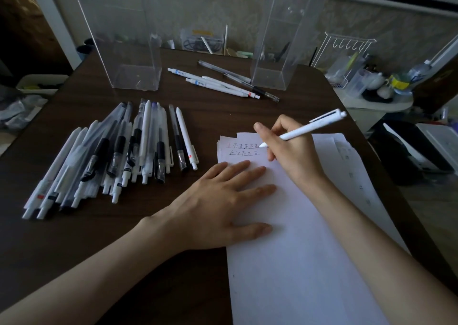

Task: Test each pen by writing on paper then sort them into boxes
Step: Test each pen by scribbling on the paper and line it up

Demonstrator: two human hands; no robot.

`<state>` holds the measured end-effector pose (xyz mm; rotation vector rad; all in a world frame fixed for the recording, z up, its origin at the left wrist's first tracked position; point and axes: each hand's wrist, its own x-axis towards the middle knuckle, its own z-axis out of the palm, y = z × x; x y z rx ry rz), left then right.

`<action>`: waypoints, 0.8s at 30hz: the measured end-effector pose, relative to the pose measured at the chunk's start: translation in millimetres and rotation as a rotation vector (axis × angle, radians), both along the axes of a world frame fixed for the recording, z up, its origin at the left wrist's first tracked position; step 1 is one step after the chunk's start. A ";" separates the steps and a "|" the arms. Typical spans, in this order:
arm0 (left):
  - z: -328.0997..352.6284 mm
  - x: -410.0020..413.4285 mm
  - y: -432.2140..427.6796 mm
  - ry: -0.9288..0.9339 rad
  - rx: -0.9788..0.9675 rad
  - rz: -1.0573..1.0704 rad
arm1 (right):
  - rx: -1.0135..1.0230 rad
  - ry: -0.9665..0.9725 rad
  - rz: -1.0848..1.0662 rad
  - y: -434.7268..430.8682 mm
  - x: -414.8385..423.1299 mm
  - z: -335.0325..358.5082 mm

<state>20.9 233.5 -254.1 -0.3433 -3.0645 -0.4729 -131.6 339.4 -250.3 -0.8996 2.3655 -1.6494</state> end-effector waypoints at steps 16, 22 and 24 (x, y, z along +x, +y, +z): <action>-8.2 -4.9 -9.9 0.272 0.203 0.090 | -0.043 -0.125 0.333 7.1 4.5 10.2; -9.4 -5.4 -9.7 0.306 0.211 0.110 | -0.010 -0.081 0.370 6.0 4.1 7.8; -6.7 -3.3 -6.6 0.310 0.131 0.197 | 0.032 -0.066 0.385 4.8 4.7 6.8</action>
